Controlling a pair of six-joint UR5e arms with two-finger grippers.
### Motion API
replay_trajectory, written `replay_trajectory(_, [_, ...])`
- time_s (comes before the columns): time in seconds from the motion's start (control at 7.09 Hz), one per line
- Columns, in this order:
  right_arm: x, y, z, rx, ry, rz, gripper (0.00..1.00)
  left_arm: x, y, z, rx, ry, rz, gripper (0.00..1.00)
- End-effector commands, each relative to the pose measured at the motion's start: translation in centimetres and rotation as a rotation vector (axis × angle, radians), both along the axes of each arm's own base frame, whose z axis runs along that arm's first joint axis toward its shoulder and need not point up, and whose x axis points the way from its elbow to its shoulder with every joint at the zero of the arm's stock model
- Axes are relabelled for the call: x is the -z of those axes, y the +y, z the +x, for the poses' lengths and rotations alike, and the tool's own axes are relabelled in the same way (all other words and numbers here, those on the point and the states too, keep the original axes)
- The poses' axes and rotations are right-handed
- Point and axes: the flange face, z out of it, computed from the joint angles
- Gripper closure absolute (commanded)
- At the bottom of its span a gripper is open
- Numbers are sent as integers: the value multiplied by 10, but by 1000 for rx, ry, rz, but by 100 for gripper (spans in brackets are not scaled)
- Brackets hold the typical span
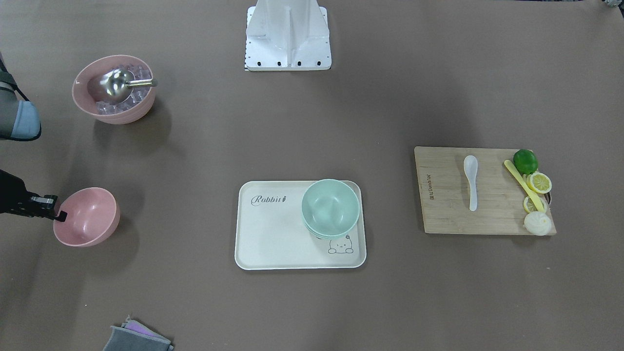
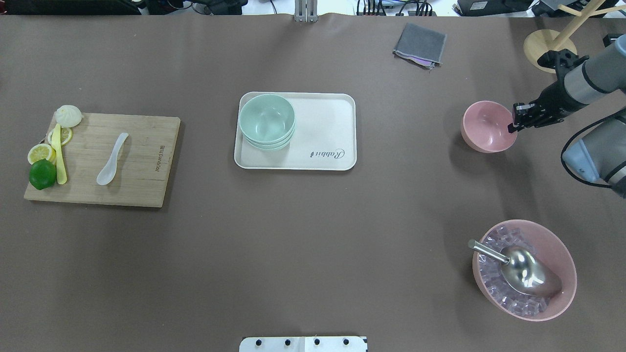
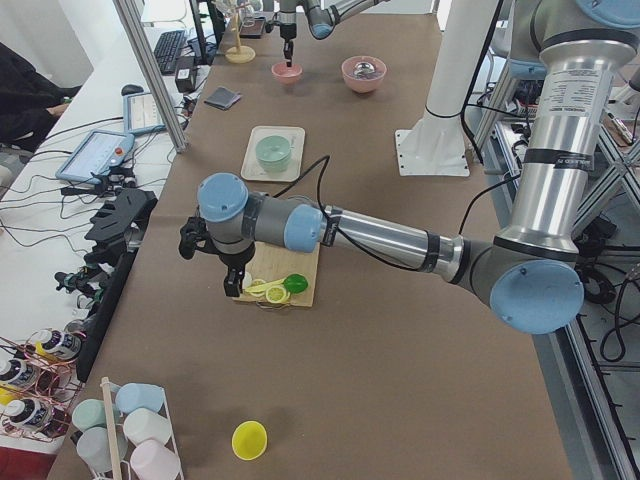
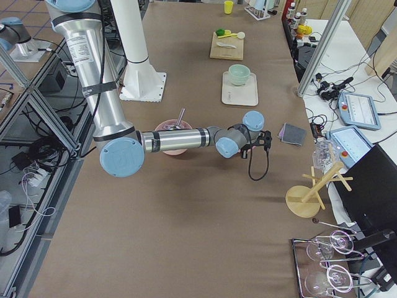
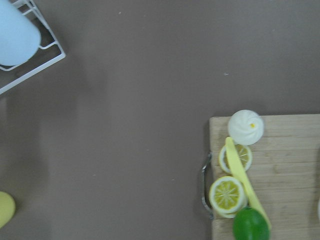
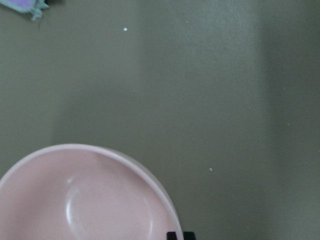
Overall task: Stack pink bowl on green and place spoon
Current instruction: 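Lift the pink bowl with the right gripper while the left reaches for the spoon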
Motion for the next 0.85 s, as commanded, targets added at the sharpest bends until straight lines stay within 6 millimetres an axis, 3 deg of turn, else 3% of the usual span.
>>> replay_trajectory(0.0, [53, -14, 25, -50, -91, -34, 100, 40, -22, 103, -45, -87, -11, 3])
replay_trajectory(0.28, [110, -35, 20, -109, -149, -90, 100, 53, -17, 188, -38, -111, -10, 3])
replay_trajectory(0.42, [123, -39, 17, -109, -158, -79, 100, 51, -4, 244, -70, -144, 20, 3])
replay_trajectory(0.71, [144, -39, -5, -78, -170, -53, 100, 46, 8, 299, -130, -141, 57, 4])
